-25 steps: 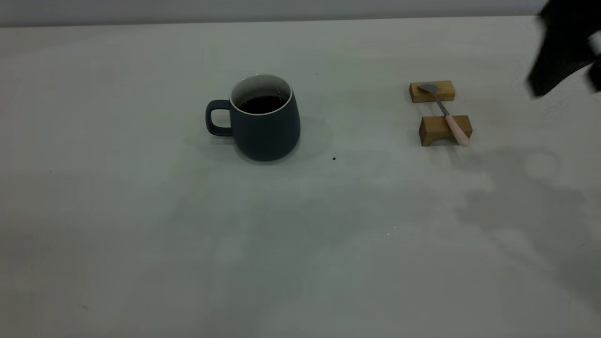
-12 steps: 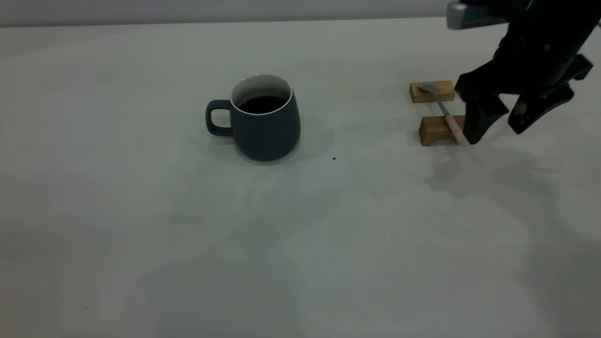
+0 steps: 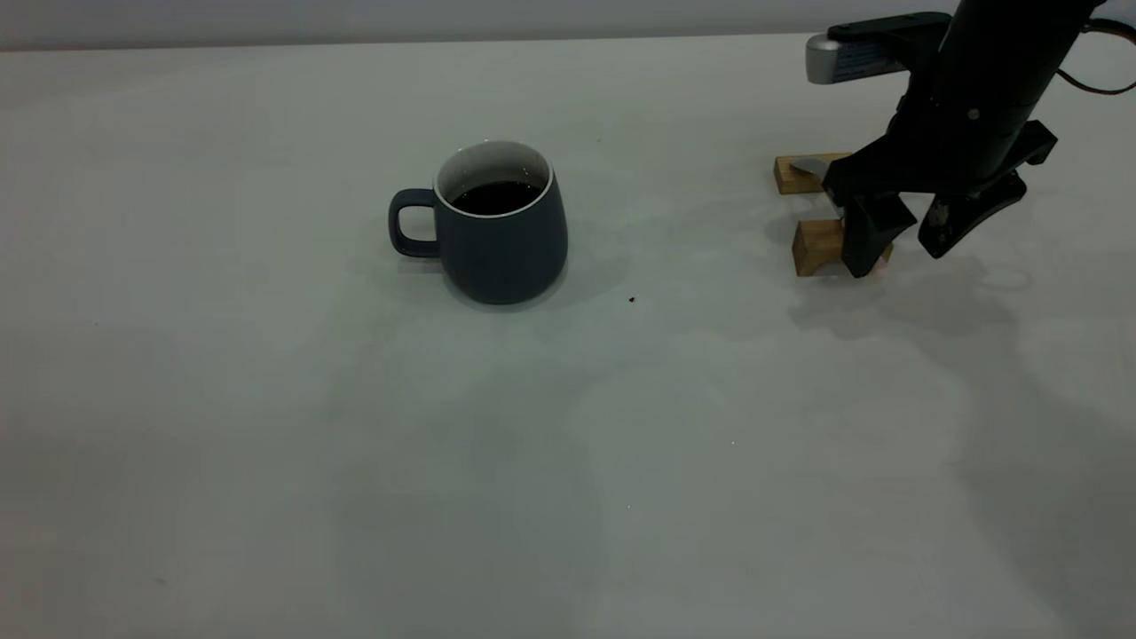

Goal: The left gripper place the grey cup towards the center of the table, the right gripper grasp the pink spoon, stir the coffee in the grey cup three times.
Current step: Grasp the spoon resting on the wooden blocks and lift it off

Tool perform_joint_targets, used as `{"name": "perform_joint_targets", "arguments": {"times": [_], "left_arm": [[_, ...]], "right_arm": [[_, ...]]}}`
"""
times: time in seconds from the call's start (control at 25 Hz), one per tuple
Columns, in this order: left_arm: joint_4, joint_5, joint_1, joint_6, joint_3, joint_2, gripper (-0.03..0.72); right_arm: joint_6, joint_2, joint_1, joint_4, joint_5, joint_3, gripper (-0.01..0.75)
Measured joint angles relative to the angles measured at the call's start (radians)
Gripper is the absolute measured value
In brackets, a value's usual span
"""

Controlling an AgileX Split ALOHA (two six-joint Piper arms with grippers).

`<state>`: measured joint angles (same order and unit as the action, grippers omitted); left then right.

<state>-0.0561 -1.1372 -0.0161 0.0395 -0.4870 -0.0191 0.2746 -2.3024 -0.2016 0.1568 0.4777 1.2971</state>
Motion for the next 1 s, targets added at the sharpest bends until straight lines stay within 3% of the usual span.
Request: {"name": "perform_joint_targets", "arguments": {"times": [0.32,0.48,0.64,0.88,1.0], "left_arm": [[0.0,0.001,0.0,0.001,0.0,0.0,0.297],[0.0,0.001,0.0,0.001,0.0,0.0,0.297],[0.0,0.001,0.0,0.001,0.0,0.0,0.297],[0.0,0.001,0.0,0.001,0.0,0.0,0.297],[0.0,0.001,0.0,0.001,0.0,0.0,0.297]], "right_arm": [[0.001,-0.039,0.0,0.0,-0.01,0.002,0.64],[0.001,-0.047,0.0,0.0,-0.019,0.002,0.593],[0.001,-0.048,0.0,0.0,-0.033,0.002,0.472],[0.001,-0.038,0.0,0.001,-0.029,0.002,0.155],[0.0,0.023,0.0,0.001,0.014,0.002,0.142]]}}
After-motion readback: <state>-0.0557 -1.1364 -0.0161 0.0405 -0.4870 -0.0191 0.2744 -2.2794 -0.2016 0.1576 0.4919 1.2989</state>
